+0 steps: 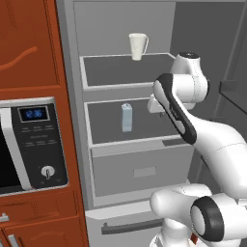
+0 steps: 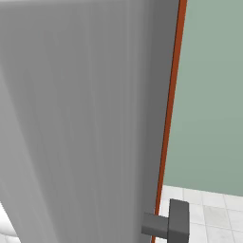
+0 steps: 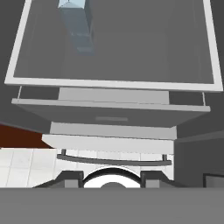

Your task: Take out the milk from the fridge and place it on the tray on the counter. Then take the sugar cube near the tray and place it in the tray.

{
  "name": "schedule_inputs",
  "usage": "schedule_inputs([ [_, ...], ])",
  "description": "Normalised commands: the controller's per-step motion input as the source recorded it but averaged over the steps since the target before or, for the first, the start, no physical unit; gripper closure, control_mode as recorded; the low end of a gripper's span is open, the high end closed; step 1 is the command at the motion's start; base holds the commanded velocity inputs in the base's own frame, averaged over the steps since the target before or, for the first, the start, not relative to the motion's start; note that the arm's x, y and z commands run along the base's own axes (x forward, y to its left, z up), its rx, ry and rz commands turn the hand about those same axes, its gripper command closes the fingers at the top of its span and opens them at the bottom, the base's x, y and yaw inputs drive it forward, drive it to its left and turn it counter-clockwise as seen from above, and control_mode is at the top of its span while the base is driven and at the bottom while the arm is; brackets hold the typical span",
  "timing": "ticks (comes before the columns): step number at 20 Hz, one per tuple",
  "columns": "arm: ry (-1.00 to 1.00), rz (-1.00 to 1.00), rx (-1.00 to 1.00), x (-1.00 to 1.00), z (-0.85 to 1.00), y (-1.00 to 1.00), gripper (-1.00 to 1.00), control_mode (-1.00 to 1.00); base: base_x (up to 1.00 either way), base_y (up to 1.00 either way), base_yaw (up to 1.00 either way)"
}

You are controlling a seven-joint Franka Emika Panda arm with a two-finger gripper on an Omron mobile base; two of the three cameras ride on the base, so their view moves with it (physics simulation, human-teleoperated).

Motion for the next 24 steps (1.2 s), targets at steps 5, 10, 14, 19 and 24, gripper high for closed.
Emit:
schedule_inputs([
  [5,0.0,0.0,0.0,-0.09,0.0,0.09,-1.0,-1.0,0.0,0.0,0.0],
  [10,-0.15,0.0,-0.02,-0.6,0.04,0.26,-1.0,-1.0,0.0,0.0,0.0],
  [14,-0.43,-0.05,-0.06,-0.53,0.11,0.32,-1.0,-1.0,0.0,0.0,0.0],
  [19,-0.36,-0.11,-0.01,-0.06,0.06,0.42,-1.0,-1.0,0.0,0.0,0.0],
  [24,-0.09,-0.07,0.0,0.08,0.01,0.32,-1.0,-1.0,0.0,0.0,0.0],
])
